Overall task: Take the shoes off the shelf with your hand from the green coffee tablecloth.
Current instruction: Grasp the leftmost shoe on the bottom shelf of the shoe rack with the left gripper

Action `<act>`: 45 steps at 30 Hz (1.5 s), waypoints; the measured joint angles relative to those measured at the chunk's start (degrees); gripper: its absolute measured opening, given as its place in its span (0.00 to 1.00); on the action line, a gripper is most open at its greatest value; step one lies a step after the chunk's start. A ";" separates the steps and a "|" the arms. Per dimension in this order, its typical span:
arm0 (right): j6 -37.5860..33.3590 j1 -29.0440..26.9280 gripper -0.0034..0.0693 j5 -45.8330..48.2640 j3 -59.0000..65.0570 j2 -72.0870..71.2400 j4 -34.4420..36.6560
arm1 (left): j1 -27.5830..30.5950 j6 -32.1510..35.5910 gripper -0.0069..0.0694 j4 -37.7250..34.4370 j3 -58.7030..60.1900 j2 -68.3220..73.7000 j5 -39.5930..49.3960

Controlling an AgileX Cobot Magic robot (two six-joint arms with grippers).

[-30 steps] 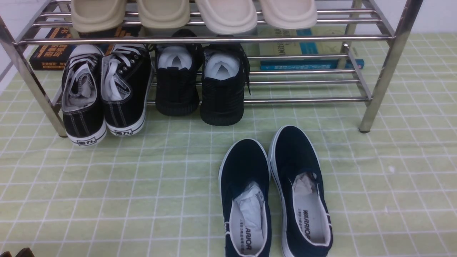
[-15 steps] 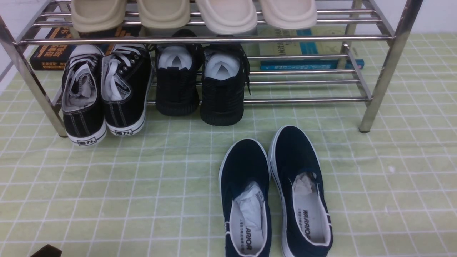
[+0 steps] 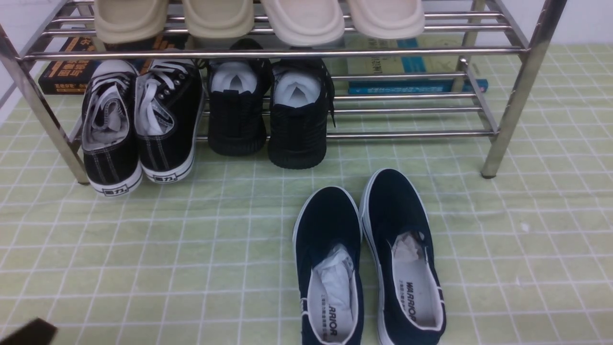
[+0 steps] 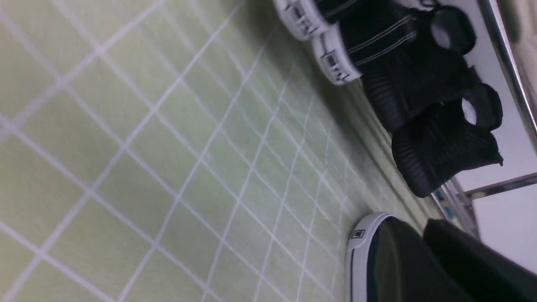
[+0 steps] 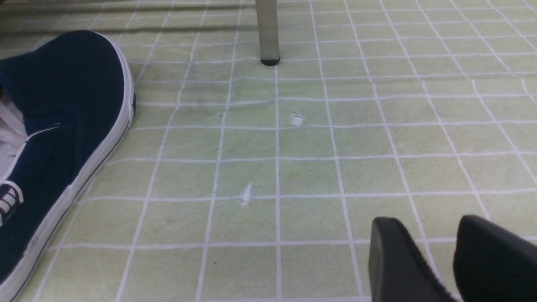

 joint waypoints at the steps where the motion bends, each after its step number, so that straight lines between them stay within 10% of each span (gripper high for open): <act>1: 0.00 0.00 0.37 0.00 0.00 0.00 0.00 | 0.00 0.00 0.19 0.37 -1.28 0.46 1.24; 11: 0.00 0.00 0.37 0.00 0.00 0.00 0.00 | 0.00 11.44 0.15 14.62 -28.31 36.85 25.23; 26: 0.00 0.00 0.37 0.00 0.00 0.00 0.00 | 0.00 17.50 0.64 18.51 -39.58 68.82 2.89; 45: 0.00 0.00 0.37 0.00 0.00 0.00 0.00 | 0.05 9.07 0.69 27.01 -53.70 85.74 -4.54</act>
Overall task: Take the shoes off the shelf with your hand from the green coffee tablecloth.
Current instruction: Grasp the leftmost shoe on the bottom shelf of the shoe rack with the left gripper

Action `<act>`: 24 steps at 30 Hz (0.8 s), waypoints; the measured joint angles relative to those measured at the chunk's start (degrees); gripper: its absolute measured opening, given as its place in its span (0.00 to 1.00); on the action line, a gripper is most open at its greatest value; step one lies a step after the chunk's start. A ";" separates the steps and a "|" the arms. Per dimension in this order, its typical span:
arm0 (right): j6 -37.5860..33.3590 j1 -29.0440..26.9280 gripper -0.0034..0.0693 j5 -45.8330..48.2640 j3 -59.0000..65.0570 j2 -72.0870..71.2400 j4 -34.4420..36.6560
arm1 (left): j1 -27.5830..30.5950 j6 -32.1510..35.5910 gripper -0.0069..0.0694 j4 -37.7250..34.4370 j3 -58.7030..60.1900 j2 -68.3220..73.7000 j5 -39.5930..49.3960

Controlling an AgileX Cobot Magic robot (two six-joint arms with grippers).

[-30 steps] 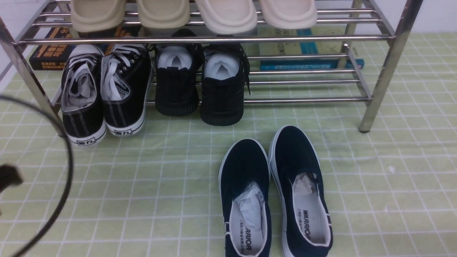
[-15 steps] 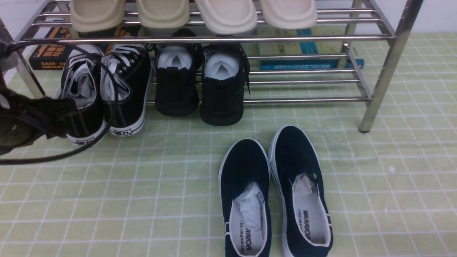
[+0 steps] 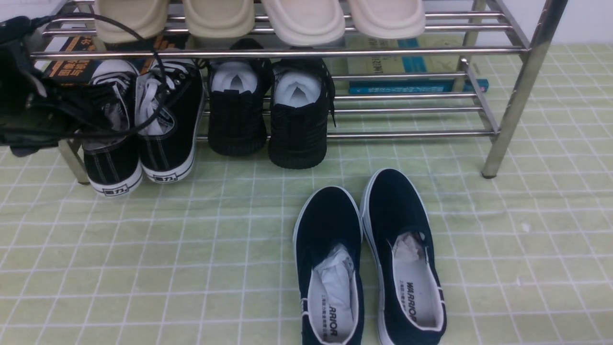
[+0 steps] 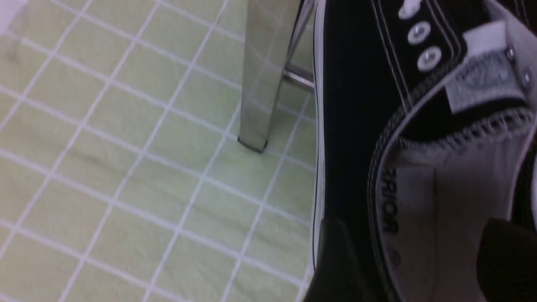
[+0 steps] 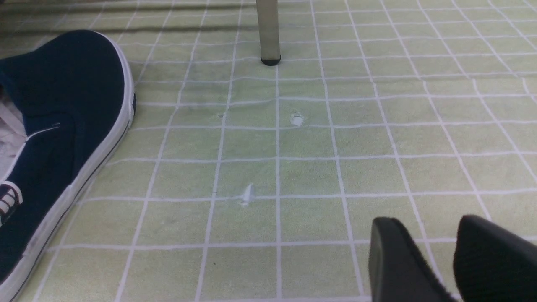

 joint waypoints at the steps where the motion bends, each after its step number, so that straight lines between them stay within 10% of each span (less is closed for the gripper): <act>1: 0.00 0.00 0.37 0.00 0.00 0.00 0.00 | 0.00 -0.04 0.69 0.94 -0.53 1.00 -0.08; 18: 0.00 0.00 0.37 0.00 0.00 0.00 0.00 | 0.00 -0.04 0.64 7.52 -1.26 10.31 -6.17; 24: 0.00 0.00 0.37 0.00 0.00 0.00 0.00 | 0.00 -0.04 0.26 8.22 -1.26 10.31 -3.61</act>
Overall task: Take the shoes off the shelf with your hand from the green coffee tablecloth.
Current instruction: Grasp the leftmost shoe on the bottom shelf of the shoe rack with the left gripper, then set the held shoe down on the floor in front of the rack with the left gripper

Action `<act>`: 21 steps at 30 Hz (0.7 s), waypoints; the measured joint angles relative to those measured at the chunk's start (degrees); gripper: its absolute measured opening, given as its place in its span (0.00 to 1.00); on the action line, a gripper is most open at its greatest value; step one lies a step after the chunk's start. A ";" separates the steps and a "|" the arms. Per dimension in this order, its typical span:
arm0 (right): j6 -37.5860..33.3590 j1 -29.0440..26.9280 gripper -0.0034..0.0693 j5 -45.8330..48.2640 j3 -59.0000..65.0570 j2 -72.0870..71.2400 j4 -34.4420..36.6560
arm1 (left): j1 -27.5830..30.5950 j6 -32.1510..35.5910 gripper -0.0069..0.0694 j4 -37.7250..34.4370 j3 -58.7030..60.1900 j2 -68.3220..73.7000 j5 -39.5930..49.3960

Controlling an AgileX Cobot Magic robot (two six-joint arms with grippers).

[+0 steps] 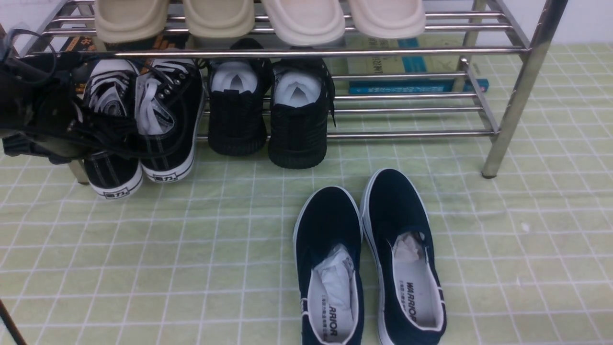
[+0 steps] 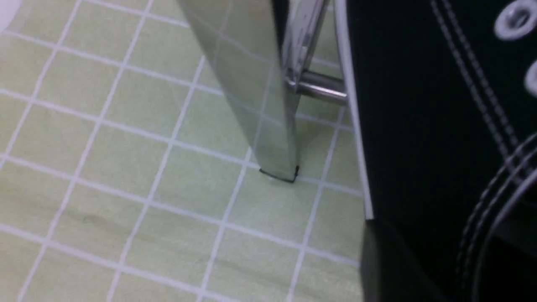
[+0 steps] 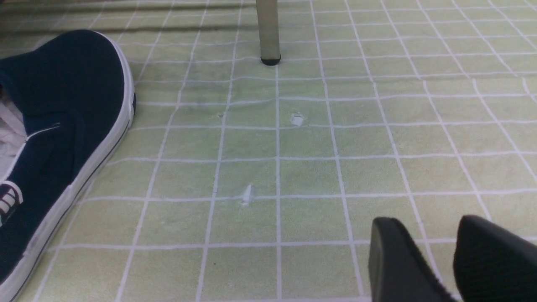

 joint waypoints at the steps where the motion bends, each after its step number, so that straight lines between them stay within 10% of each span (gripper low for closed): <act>1: 0.00 0.00 0.37 0.00 0.00 0.00 0.00 | 0.00 0.18 0.17 0.41 0.00 -0.59 1.26; 15: 0.00 0.00 0.37 0.00 0.00 0.00 0.01 | 0.00 17.18 0.11 -10.22 0.30 -21.61 36.59; 21: 0.00 0.00 0.37 0.00 0.00 0.00 -0.04 | 0.00 12.54 0.11 -12.26 9.76 -29.34 35.43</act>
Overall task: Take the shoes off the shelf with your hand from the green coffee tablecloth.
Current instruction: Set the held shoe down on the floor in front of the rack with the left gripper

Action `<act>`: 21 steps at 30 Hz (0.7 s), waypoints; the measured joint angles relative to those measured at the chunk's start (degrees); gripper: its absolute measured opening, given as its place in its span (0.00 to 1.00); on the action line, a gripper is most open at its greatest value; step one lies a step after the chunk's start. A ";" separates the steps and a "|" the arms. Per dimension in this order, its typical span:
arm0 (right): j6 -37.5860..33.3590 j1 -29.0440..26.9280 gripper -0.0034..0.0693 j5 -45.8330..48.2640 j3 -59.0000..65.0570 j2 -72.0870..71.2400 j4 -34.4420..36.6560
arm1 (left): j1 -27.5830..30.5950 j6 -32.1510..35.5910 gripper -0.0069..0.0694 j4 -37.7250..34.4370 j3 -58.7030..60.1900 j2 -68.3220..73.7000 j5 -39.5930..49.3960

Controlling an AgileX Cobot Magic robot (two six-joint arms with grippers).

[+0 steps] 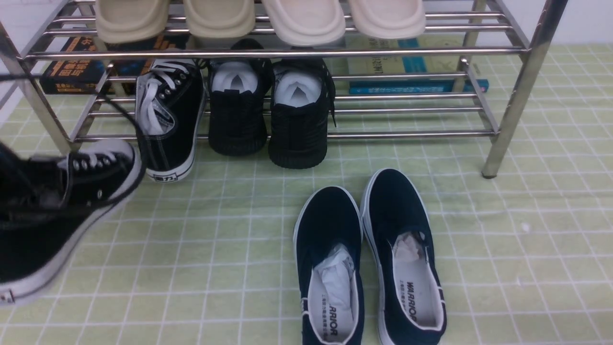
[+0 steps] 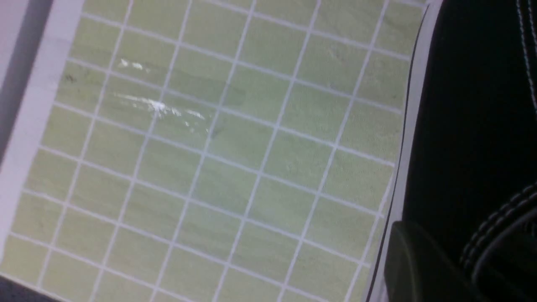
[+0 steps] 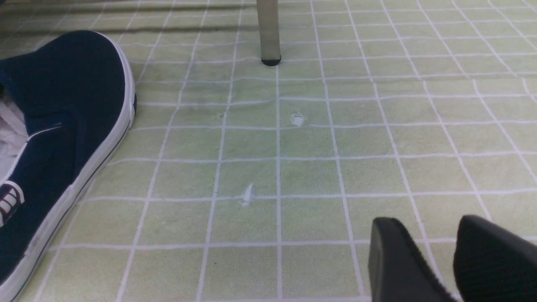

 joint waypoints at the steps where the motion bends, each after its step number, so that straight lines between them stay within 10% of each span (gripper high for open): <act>1: 0.00 0.00 0.37 0.00 0.00 0.00 0.00 | 0.00 -2.21 0.11 0.00 2.98 -0.91 -1.42; 21: 0.00 0.00 0.37 0.00 0.00 0.00 0.00 | 0.00 -19.55 0.11 7.15 21.87 -2.41 -26.50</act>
